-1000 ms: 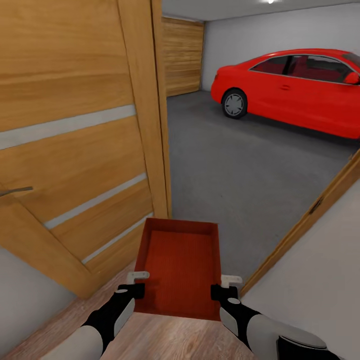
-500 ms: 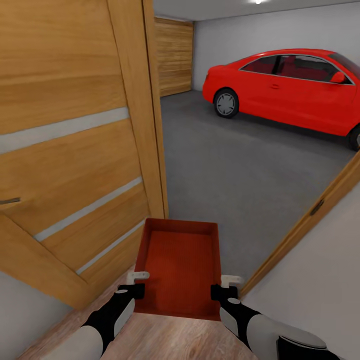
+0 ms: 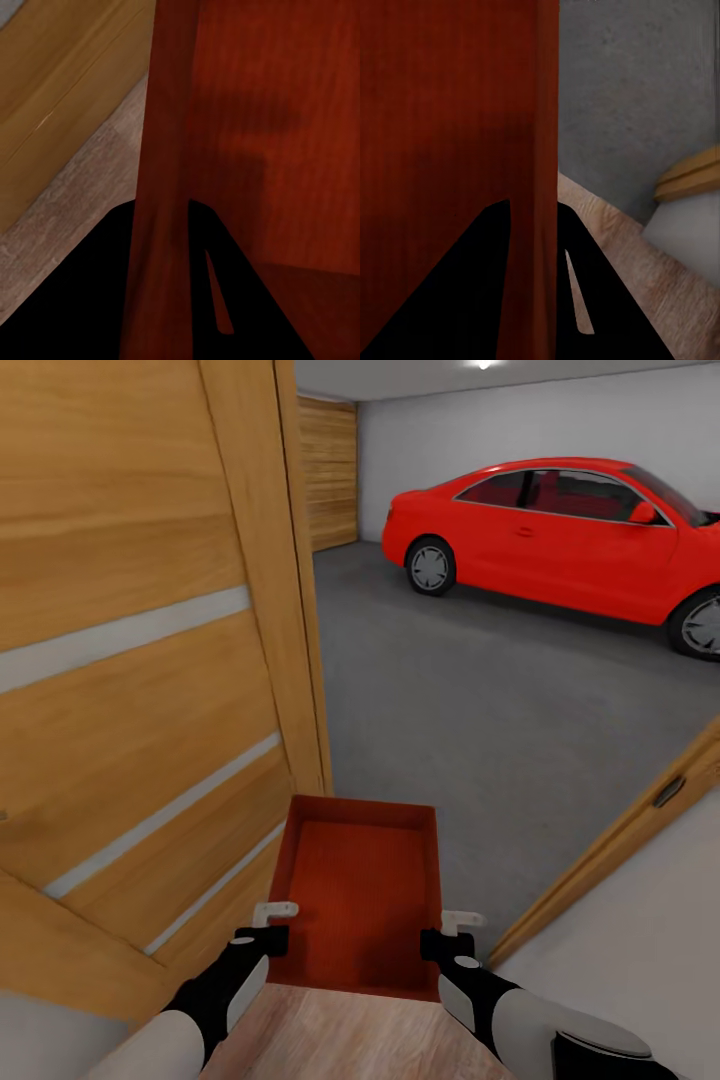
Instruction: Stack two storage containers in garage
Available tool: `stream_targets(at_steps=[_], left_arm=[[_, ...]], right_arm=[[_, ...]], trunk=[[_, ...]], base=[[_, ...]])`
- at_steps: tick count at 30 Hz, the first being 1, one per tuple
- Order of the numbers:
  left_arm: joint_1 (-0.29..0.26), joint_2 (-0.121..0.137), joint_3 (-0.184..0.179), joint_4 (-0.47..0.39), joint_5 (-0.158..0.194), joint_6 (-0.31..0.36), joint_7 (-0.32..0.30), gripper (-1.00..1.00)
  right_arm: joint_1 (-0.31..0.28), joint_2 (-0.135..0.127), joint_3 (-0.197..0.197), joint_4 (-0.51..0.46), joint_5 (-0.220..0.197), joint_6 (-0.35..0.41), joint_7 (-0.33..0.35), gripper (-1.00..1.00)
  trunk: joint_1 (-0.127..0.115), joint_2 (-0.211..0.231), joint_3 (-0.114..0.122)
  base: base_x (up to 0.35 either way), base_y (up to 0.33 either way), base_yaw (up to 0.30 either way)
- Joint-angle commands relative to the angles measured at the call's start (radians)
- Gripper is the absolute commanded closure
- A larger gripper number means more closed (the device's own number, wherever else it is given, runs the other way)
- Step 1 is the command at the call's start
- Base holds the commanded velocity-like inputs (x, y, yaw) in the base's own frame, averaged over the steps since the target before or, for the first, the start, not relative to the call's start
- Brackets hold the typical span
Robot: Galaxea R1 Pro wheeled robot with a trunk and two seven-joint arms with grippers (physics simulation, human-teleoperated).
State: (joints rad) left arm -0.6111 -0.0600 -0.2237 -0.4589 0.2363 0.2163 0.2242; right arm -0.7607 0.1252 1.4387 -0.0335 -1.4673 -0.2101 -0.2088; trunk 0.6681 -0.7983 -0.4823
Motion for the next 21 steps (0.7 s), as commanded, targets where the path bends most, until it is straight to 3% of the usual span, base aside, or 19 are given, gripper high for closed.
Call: stream_targets(at_steps=[1, 21], left_arm=[[-0.001, 0.039, 0.009, -0.044, -0.001, -0.012, 0.014, 1.00], [-0.001, 0.039, 0.009, -0.044, -0.002, -0.012, 0.015, 1.00]], right_arm=[[0.000, -0.006, 0.021, 0.012, -0.013, 0.000, -0.003, 1.00], [0.000, -0.007, 0.020, 0.012, -0.013, 0.000, -0.003, 1.00]], trunk=[[0.000, -0.001, -0.001], [0.000, -0.001, -0.001]], base=[[0.156, 0.150, -0.278], [0.021, 0.017, -0.279]])
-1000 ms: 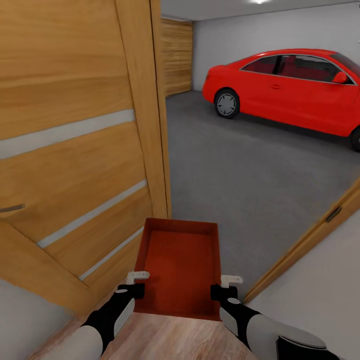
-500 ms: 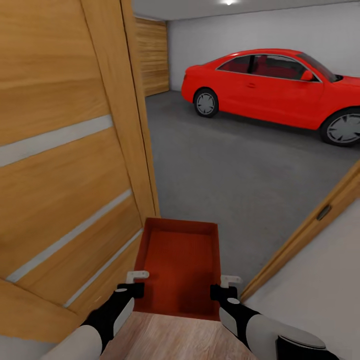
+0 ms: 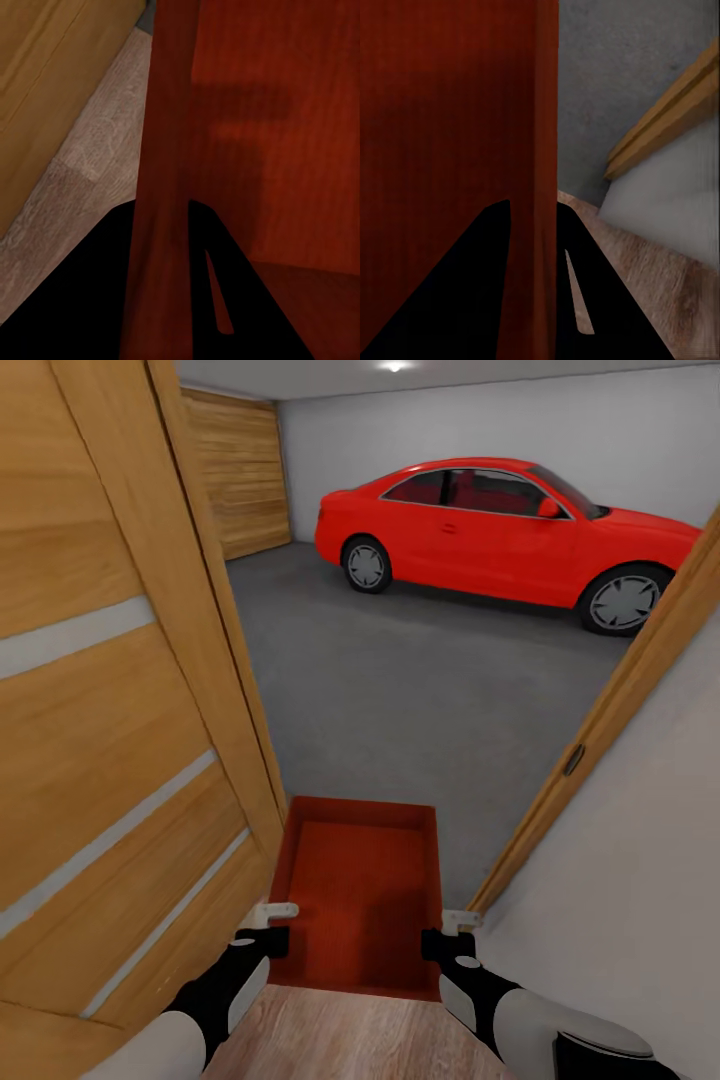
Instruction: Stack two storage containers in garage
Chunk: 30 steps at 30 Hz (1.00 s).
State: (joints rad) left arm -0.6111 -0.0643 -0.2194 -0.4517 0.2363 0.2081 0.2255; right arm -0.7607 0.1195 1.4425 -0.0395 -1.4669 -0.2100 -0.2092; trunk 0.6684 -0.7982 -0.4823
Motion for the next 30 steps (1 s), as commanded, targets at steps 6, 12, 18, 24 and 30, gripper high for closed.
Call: stream_targets(at_steps=[6, 12, 18, 24, 30], left_arm=[[-0.001, 0.043, 0.005, -0.051, 0.000, -0.003, 0.011, 1.00], [-0.001, 0.043, 0.005, -0.051, 0.000, -0.003, 0.012, 1.00], [-0.001, 0.043, 0.005, -0.051, 0.000, -0.003, 0.012, 1.00], [-0.001, 0.043, 0.005, -0.051, 0.000, -0.003, 0.012, 1.00], [-0.001, 0.043, 0.005, -0.051, 0.000, -0.004, 0.012, 1.00]], right_arm=[[0.000, -0.001, 0.016, 0.018, -0.013, 0.000, -0.002, 1.00], [0.000, -0.001, 0.016, 0.018, -0.013, 0.000, -0.002, 1.00], [0.000, -0.001, 0.015, 0.018, -0.013, 0.000, -0.002, 1.00], [0.000, -0.001, 0.015, 0.018, -0.014, 0.000, -0.002, 1.00], [0.000, -0.001, 0.015, 0.018, -0.014, 0.000, -0.002, 1.00]], trunk=[[0.000, -0.001, -0.001], [0.000, -0.001, -0.001], [0.000, -0.001, -0.001], [0.000, -0.001, -0.001], [0.000, -0.001, -0.001]], base=[[0.031, 0.118, -0.036], [0.094, 0.284, -0.001], [0.083, 0.235, 0.000], [0.044, 0.148, -0.042], [0.002, 0.011, -0.248]])
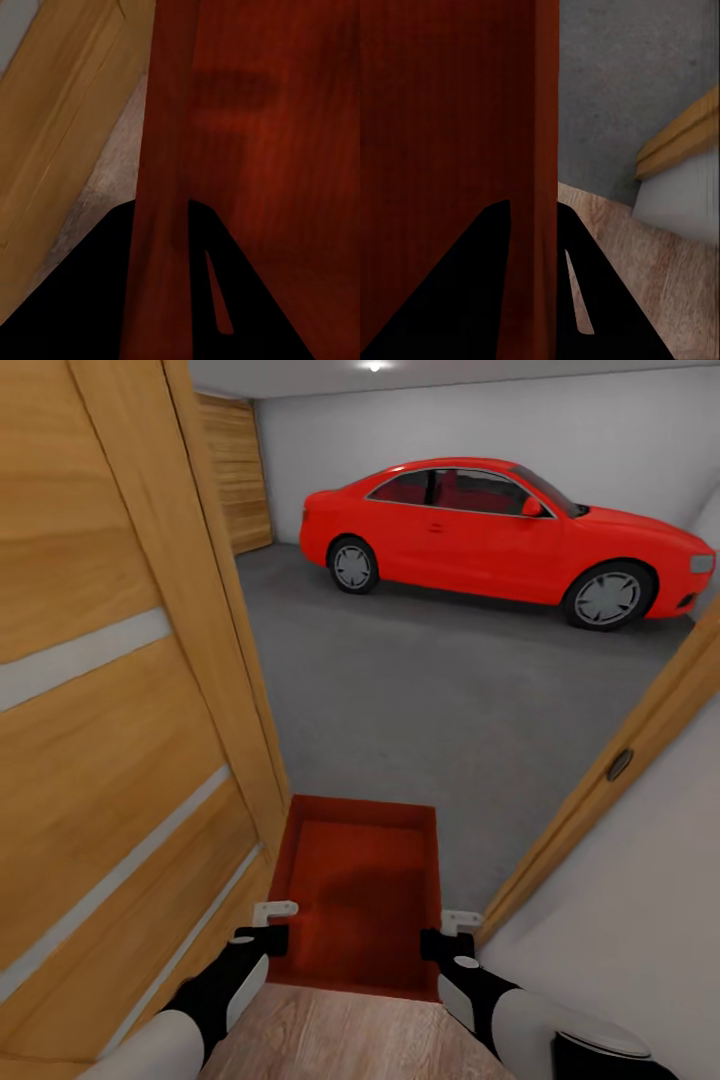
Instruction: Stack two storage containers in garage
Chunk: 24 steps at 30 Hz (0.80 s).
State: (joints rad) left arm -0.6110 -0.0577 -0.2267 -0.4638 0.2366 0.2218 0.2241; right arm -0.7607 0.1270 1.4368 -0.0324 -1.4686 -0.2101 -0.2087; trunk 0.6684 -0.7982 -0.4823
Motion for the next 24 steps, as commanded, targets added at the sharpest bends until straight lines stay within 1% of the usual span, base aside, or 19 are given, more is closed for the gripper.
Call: stream_targets(at_steps=[1, 13, 18, 24], left_arm=[[-0.001, 0.036, 0.012, -0.039, 0.000, -0.018, 0.014, 1.00], [-0.001, 0.036, 0.012, -0.039, -0.001, -0.018, 0.014, 1.00], [-0.001, 0.036, 0.012, -0.039, -0.001, -0.018, 0.014, 1.00], [-0.001, 0.036, 0.012, -0.039, 0.000, -0.018, 0.014, 1.00]], right_arm=[[0.000, -0.009, 0.021, 0.011, -0.013, 0.000, -0.003, 1.00], [0.000, -0.009, 0.020, 0.011, -0.013, 0.000, -0.003, 1.00], [0.000, -0.009, 0.020, 0.011, -0.012, 0.000, -0.003, 1.00], [0.000, -0.009, 0.020, 0.011, -0.012, 0.000, -0.003, 1.00]], trunk=[[0.000, -0.001, -0.001], [0.000, -0.001, -0.001], [0.000, -0.001, -0.001], [0.000, -0.001, -0.001]], base=[[0.000, 0.001, -0.278], [0.000, 0.000, -0.270], [0.001, 0.012, -0.082], [0.079, 0.228, -0.005]])
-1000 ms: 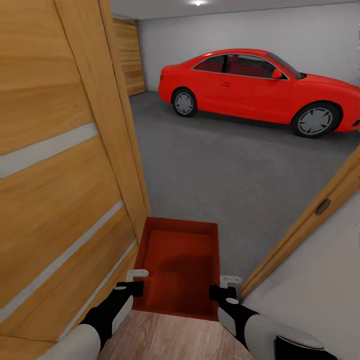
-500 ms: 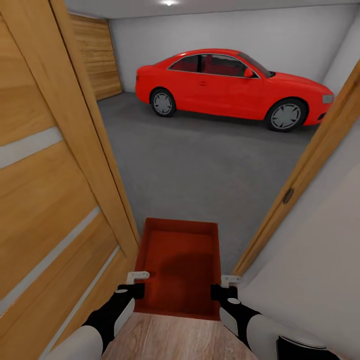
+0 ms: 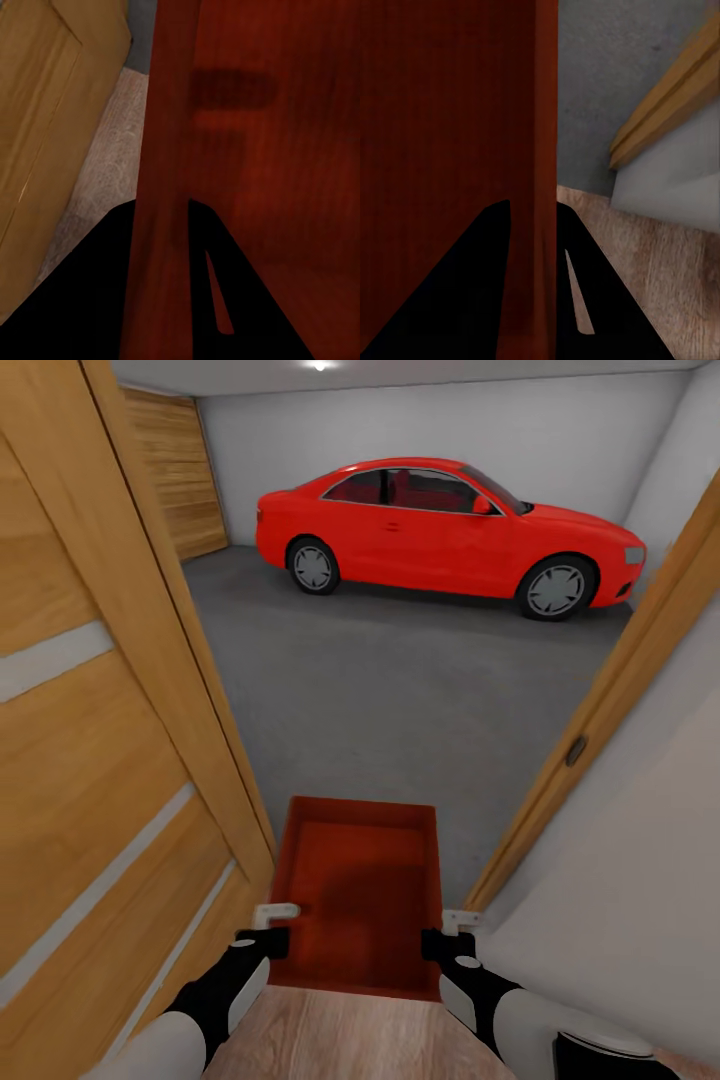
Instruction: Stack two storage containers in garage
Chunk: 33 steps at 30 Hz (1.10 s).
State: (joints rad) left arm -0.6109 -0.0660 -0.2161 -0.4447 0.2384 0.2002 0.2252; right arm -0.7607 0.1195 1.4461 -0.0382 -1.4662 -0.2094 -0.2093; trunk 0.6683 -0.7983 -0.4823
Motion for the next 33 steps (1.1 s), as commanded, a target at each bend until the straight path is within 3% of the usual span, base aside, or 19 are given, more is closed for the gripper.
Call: stream_targets(at_steps=[1, 10, 33], left_arm=[[-0.001, 0.045, 0.001, -0.058, -0.002, 0.004, 0.013, 1.00], [-0.001, 0.045, 0.001, -0.058, -0.002, 0.004, 0.013, 1.00], [-0.001, 0.045, 0.001, -0.058, -0.003, 0.004, 0.014, 1.00]], right_arm=[[0.000, -0.001, 0.011, 0.017, -0.014, -0.001, -0.002, 1.00], [0.000, -0.001, 0.011, 0.017, -0.015, -0.001, -0.002, 1.00], [0.000, -0.001, 0.010, 0.017, -0.015, -0.001, -0.002, 1.00]], trunk=[[0.000, -0.001, -0.001], [0.000, -0.001, -0.001], [0.000, -0.001, -0.001]], base=[[0.105, 0.285, -0.001], [0.086, 0.228, -0.024], [0.001, 0.002, -0.228]])
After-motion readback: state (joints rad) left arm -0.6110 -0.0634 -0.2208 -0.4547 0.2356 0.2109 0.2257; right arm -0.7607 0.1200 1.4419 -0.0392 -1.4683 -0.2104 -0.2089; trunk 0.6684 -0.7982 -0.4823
